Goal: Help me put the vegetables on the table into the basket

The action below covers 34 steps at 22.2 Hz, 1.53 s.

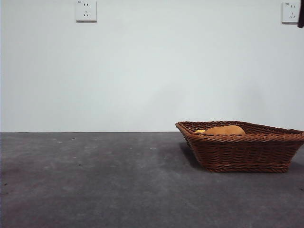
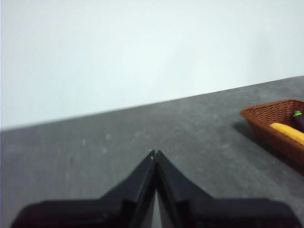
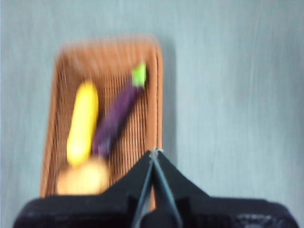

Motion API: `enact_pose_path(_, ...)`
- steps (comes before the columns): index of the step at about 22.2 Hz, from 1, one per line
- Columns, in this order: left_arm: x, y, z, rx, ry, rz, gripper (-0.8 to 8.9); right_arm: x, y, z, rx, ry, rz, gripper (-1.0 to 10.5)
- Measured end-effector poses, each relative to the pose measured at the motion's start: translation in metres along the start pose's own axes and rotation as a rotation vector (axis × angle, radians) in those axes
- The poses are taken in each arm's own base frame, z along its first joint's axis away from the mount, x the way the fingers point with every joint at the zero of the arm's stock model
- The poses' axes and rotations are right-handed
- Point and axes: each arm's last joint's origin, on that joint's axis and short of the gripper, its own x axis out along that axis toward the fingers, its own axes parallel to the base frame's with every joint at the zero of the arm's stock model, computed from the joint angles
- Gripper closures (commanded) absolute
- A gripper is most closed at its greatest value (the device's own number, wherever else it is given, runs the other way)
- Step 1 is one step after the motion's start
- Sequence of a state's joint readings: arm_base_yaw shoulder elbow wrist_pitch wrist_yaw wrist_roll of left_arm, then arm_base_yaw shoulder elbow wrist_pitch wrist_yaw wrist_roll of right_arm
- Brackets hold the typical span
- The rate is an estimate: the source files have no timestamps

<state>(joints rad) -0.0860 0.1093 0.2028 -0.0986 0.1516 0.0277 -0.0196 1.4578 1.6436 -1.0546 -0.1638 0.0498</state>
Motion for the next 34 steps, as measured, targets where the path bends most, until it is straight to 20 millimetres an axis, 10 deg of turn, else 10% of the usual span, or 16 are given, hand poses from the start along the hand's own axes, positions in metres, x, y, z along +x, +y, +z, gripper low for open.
enact_pose_path(7,0.003,0.005,-0.056,-0.159,0.093,0.063,8.17,-0.002,0.002,0.030,-0.051,-0.306,0.016,9.5)
enact_pose_path(34,0.001,0.011,-0.062,-0.021,0.157,0.178,8.17,-0.003,0.002,0.034,-0.057,-0.342,0.017,9.5)
